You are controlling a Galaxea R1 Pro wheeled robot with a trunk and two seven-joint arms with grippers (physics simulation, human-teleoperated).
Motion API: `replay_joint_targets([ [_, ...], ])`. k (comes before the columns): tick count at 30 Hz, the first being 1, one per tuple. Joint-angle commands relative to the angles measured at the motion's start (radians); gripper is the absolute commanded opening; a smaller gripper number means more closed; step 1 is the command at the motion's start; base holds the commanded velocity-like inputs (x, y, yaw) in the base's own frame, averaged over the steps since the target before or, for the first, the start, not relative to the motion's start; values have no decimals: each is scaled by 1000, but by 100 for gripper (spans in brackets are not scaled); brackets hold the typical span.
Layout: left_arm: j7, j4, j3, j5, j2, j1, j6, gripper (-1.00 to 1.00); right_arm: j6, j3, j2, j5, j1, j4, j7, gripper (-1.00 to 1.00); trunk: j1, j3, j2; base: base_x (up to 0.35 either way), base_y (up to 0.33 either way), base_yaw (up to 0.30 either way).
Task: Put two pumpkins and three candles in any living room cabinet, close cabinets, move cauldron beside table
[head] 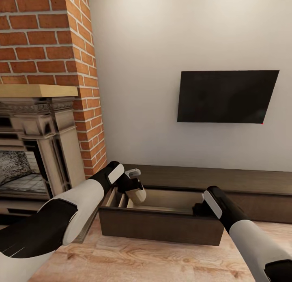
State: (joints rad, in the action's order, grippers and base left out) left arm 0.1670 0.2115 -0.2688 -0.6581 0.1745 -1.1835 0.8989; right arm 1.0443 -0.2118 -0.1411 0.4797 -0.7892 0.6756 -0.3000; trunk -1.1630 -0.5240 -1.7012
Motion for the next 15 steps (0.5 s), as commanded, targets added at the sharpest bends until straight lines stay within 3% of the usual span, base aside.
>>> replay_joint_targets([
  [1,9,0,-4,-12,0,0,-2,-100,3,-6,4,8,-1,4,-9,100,0,-1,-1,0,-6,0],
  [6,11,-5,-5,-11,0,4,-26,-100,3,-26,38,7,-1,13,-11,100,0,-1,-1,142,-181,0],
  [15,14,-6,-23,-10,0,6,-23,-100,3,-56,44,5,-1,13,-11,100,0,-1,-1,255,-230,0],
])
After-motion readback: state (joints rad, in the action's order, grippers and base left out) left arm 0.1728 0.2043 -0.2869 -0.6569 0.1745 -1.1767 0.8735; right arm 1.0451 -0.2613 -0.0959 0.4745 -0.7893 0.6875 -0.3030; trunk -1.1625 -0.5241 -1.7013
